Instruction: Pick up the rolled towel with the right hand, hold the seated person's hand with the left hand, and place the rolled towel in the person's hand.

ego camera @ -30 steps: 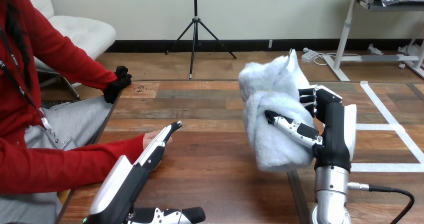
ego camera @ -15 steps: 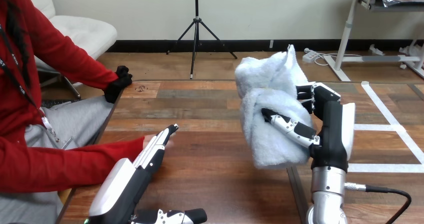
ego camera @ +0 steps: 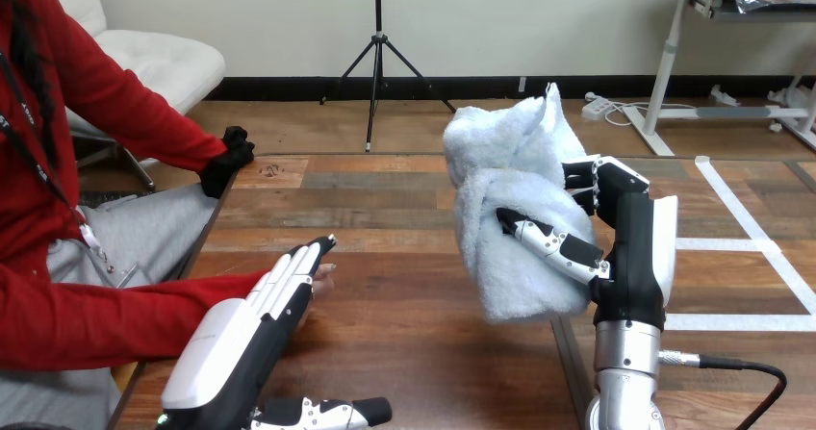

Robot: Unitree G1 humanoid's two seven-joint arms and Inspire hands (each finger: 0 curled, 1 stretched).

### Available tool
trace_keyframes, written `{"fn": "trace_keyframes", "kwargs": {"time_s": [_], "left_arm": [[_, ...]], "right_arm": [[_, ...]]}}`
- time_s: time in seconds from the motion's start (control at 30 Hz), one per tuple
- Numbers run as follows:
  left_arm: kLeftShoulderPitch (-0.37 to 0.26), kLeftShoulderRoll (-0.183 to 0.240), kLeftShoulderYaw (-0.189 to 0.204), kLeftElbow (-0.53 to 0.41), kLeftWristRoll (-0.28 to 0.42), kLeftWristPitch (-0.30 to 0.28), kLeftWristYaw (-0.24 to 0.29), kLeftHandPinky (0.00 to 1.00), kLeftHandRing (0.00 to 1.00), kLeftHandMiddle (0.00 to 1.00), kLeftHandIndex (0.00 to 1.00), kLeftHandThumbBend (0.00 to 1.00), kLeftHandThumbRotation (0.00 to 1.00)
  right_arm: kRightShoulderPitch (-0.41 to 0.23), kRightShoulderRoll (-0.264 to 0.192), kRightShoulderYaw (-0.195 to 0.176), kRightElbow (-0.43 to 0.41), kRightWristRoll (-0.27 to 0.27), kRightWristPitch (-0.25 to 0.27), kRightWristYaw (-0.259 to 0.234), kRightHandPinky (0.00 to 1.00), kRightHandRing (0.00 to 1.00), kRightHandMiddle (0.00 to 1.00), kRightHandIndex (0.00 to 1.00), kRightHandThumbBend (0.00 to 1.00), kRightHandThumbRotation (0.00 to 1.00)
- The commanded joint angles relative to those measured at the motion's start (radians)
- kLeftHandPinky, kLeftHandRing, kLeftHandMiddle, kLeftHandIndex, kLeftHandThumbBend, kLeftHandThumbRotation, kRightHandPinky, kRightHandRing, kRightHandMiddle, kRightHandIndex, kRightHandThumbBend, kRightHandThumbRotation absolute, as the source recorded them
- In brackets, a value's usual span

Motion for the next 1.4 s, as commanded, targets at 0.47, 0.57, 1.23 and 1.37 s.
{"fn": "trace_keyframes", "kwargs": {"time_s": [0.47,0.57,1.23,1.37], "left_arm": [[-0.110,0.105,-0.027,-0.029,0.093,0.122,0.057,0.95,0.98,1.00,1.00,1.00,0.59],[-0.122,0.118,-0.030,-0.031,0.092,0.138,0.053,0.94,0.98,1.00,1.00,1.00,0.58],[-0.189,0.220,-0.051,-0.047,0.090,0.241,-0.026,0.96,0.98,0.99,1.00,1.00,0.53],[-0.206,0.239,-0.053,-0.030,0.082,0.239,-0.036,0.96,0.99,1.00,1.00,1.00,0.52]], "right_arm": [[-0.050,-0.003,0.020,-0.021,-0.026,-0.042,-0.042,0.30,0.38,0.45,0.44,0.73,0.00],[-0.050,-0.002,0.020,-0.020,-0.024,-0.044,-0.039,0.30,0.38,0.45,0.44,0.73,0.00],[-0.044,-0.005,0.033,-0.023,-0.037,-0.046,-0.062,0.29,0.37,0.45,0.44,0.74,0.00],[-0.043,-0.006,0.035,-0.025,-0.039,-0.050,-0.066,0.29,0.37,0.45,0.44,0.75,0.00]]}}
